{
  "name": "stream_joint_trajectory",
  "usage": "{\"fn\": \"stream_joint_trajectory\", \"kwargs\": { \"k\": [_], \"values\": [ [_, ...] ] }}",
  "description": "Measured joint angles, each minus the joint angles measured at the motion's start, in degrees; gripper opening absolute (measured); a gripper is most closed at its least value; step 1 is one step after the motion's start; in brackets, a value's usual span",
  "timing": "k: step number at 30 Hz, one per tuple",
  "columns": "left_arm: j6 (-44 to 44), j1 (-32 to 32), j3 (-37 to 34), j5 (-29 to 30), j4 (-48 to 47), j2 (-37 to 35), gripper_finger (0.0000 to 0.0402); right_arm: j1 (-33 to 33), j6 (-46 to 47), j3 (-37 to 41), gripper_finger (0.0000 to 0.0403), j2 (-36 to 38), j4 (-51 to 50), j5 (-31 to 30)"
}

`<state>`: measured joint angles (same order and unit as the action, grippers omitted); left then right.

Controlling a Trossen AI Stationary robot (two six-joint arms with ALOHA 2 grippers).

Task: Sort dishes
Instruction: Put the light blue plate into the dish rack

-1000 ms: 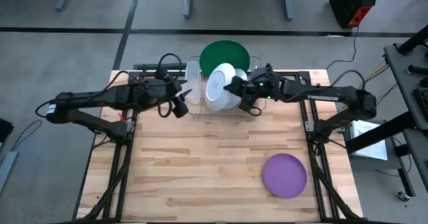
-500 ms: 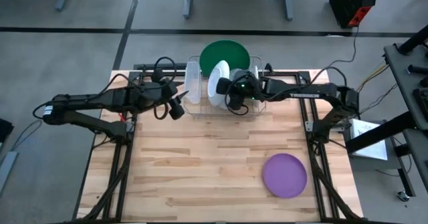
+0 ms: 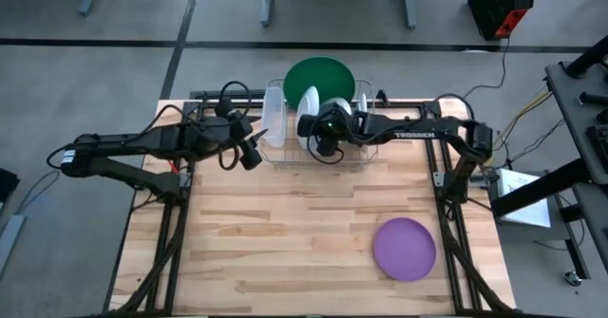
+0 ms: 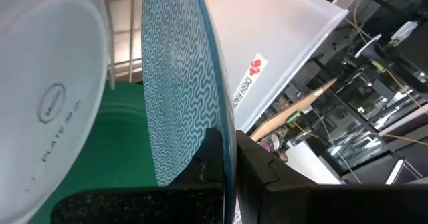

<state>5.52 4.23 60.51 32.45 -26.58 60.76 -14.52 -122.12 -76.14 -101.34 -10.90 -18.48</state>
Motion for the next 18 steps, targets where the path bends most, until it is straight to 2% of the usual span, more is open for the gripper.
{"fn": "stream_joint_trajectory", "kwargs": {
  "k": [10, 18],
  "values": [
    [0.42, 0.0, -0.28, 0.0, -0.13, -0.01, 0.0162, 0.11, -0.3, -1.55, 0.0, -3.39, -0.32, 0.72],
    [0.66, 0.0, -0.31, 0.0, -0.12, 0.08, 0.0162, 0.61, -0.35, -1.6, 0.0005, -3.39, -0.53, 0.51]
  ]
}}
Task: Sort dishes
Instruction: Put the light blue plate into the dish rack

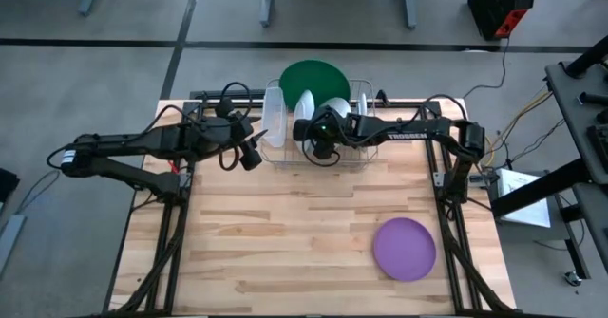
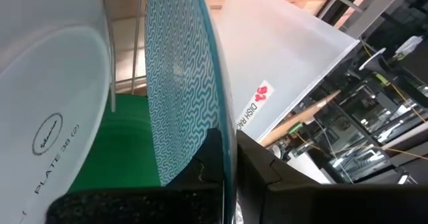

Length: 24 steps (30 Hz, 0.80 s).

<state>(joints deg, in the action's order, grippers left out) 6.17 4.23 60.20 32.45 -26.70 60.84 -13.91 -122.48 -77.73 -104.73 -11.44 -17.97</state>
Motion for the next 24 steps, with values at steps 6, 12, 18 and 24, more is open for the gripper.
{"fn": "stream_joint_trajectory", "kwargs": {
  "k": [6, 12, 18, 24],
  "values": [
    [0.18, 0.0, -0.02, 0.0, -0.07, 0.0, 0.0162, 0.49, 0.23, 0.07, 0.0036, 0.16, 1.45, -0.6],
    [0.22, 0.0, -0.96, 0.0, -0.04, 0.0, 0.0162, 1.27, 3.29, 0.07, 0.0069, 0.31, 5.07, -0.31],
    [0.22, 0.0, -3.1, 0.0, 0.35, 0.02, 0.0162, 1.68, 4.31, 0.11, 0.0104, 0.36, 5.59, -0.2],
    [0.2, 0.0, -3.28, 0.03, 0.91, -0.01, 0.0162, 1.66, 7.02, 0.11, 0.0146, 0.36, 10.95, -0.16]
  ]
}}
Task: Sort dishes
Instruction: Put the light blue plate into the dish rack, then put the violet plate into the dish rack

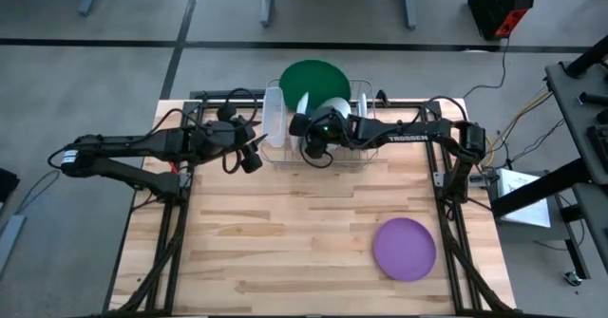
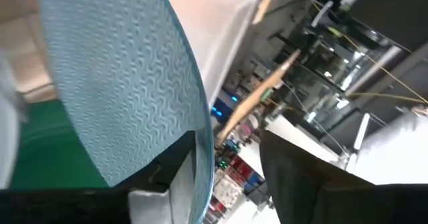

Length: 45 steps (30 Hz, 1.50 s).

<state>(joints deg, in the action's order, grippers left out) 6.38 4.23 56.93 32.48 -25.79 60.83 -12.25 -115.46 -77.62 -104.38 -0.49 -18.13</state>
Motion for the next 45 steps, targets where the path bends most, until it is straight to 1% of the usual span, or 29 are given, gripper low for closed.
{"fn": "stream_joint_trajectory", "kwargs": {
  "k": [7, 12, 15, 19, 22, 24, 26, 29, 31, 33, 35, 38, 39, 41, 43, 45],
  "values": [
    [0.15, 0.0, 0.0, 0.03, 0.25, -0.12, 0.0162, 0.0, 1.13, 0.0, 0.0181, 0.03, 2.55, 0.01],
    [0.17, 0.0, 0.0, 0.04, 0.23, -0.12, 0.0162, -0.02, 4.96, 0.02, 0.0188, 0.03, 2.53, -0.06],
    [0.18, 0.0, 0.0, 0.04, 0.19, -0.12, 0.0162, 0.04, 6.65, 0.04, 0.0187, 0.2, 2.58, -1.47],
    [0.41, 0.0, 0.0, 0.04, 0.1, -0.12, 0.0162, 0.28, 7.31, 0.04, 0.018, 0.87, 2.95, -7.07],
    [0.65, 0.0, 0.0, 0.01, 0.01, -0.12, 0.0162, 0.78, 9.49, 0.04, 0.0173, 1.89, 2.93, -15.22],
    [0.89, 0.0, 0.0, -0.01, -0.08, -0.12, 0.0162, 1.27, 13.38, 0.04, 0.0167, 2.93, 2.92, -22.01],
    [2.04, 0.0, -0.04, -1.37, -0.1, -0.06, 0.0162, 1.91, 21.67, 0.04, 0.0159, 4.25, 2.91, -28.69],
    [4.34, 0.0, -0.07, -8.64, -0.05, 0.51, 0.0162, 2.84, 38.2, 0.04, 0.0147, 6.98, 1.81, -36.34],
    [5.73, -0.04, -0.09, -13.19, 0.1, 1.07, 0.0162, 3.57, 49.01, 0.04, 0.0139, 9.77, -3.02, -39.53],
    [6.23, -0.1, -0.09, -15.56, 0.91, 1.68, 0.0162, 4.53, 61.8, 0.04, 0.0129, 13.03, -9.56, -40.74],
    [6.22, -0.24, -0.09, -16.22, 2.36, 2.51, 0.0162, 5.87, 77.43, 0.04, 0.0118, 16.15, -16.46, -40.52],
    [7.21, -1.1, -0.09, -18.1, 2.81, 3.97, 0.0162, 8.91, 102.33, 0.04, 0.0102, 21.24, -31.89, -39.63],
    [7.75, -1.56, -0.09, -18.61, 2.82, 4.42, 0.0162, 9.89, 110.64, 0.04, 0.0097, 22.77, -37.64, -37.79],
    [8.54, -2.67, -0.09, -18.65, 3.05, 5.39, 0.0162, 11.97, 124.83, 0.04, 0.0088, 25.65, -47.27, -29.39],
    [9.25, -3.9, -0.09, -18.69, 3.58, 6.41, 0.0162, 14.18, 136.61, 0.65, 0.0079, 27.65, -53.31, -19.2],
    [10.13, -5.21, -0.09, -18.76, 4.94, 7.45, 0.0162, 17.28, 146.0, 2.32, 0.007, 28.78, -56.04, -11.46]
  ]
}}
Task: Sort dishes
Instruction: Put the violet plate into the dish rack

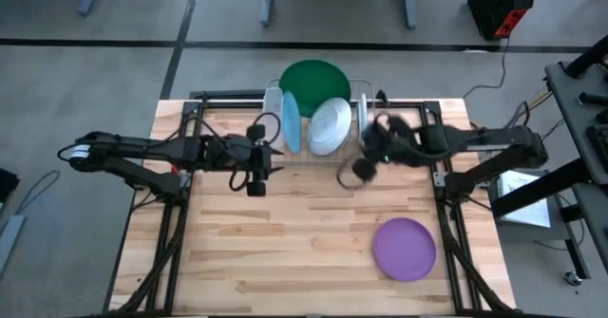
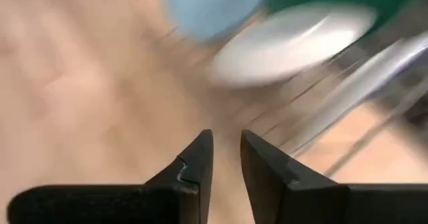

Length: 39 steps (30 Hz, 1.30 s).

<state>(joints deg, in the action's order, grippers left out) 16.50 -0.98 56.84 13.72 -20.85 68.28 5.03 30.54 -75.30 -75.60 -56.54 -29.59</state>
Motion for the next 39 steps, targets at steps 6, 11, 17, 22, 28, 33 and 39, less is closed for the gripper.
{"fn": "stream_joint_trajectory", "kwargs": {
  "k": [6, 11, 17, 22, 28, 33, 39],
  "values": [
    [1.19, -3.52, 0.0, -0.42, 1.83, 2.02, 0.0162, 11.59, 12.54, 4.93, 0.0048, -1.06, -0.51, 14.32],
    [0.0, -6.29, 0.0, -0.41, 1.81, 2.09, 0.0162, 21.7, 23.07, 6.26, 0.0042, -4.1, -0.36, 18.21],
    [-2.09, -8.69, 0.0, -0.39, 3.95, 1.95, 0.0162, 30.83, 35.72, 6.35, 0.0067, -10.21, -0.16, 18.99],
    [-4.69, -10.02, 0.0, -0.39, 5.75, 1.95, 0.0162, 36.11, 44.26, 6.38, 0.0115, -17.41, 0.2, 23.24],
    [-6.93, -11.37, 0.0, -0.39, 6.92, 1.95, 0.0162, 38.32, 48.79, 5.42, 0.0172, -23.8, 3.27, 27.13],
    [-8.95, -12.29, 0.0, -0.39, 7.29, 1.95, 0.0162, 38.23, 49.15, 5.35, 0.0201, -27.25, 6.17, 28.16],
    [-9.98, -13.02, 0.0, -0.37, 7.33, 1.95, 0.0162, 38.11, 49.4, 5.35, 0.0213, -31.2, 6.0, 28.15]
  ]
}}
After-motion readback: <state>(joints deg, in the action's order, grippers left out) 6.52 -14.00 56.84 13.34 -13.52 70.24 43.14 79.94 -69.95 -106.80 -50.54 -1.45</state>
